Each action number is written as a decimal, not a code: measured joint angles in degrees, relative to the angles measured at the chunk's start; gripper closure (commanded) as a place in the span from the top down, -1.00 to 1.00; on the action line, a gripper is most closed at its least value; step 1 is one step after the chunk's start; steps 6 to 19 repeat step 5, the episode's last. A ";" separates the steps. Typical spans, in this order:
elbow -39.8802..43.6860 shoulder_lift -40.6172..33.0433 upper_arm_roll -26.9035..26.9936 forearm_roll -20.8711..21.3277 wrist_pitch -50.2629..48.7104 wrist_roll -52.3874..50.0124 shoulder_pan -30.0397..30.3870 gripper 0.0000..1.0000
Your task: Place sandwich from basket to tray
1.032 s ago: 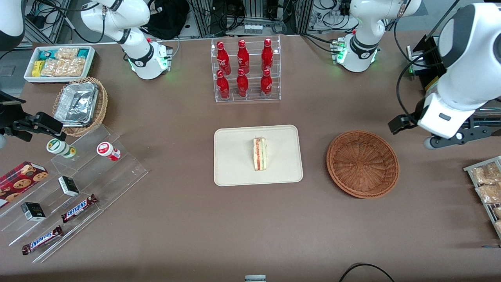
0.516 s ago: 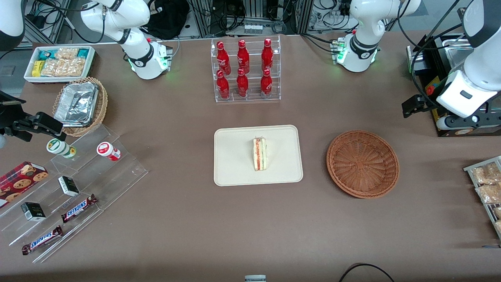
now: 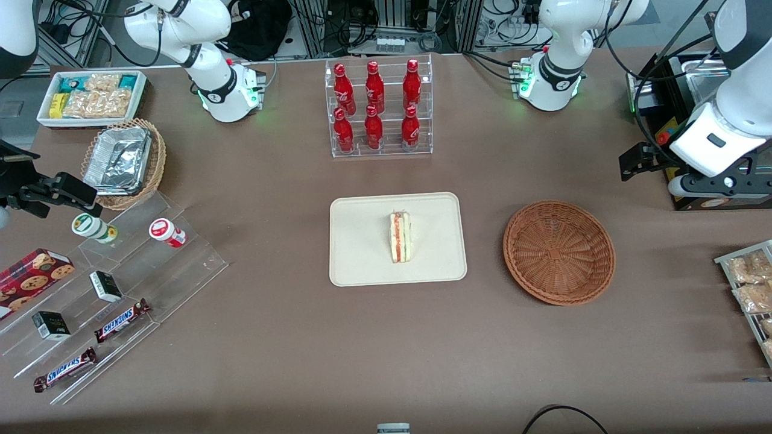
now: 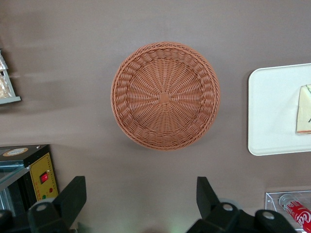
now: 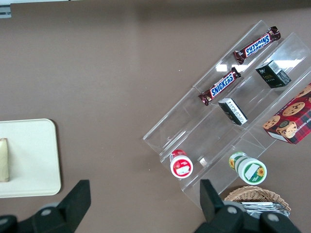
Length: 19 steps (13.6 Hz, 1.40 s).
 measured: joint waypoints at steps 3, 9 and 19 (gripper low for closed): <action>1.05 0.00 0.08 0.00 -0.01 0.00 0.00 1.00; 1.92 -0.01 0.24 0.06 -0.18 0.00 0.03 1.00; 1.92 -0.01 0.24 0.06 -0.18 0.00 0.03 1.00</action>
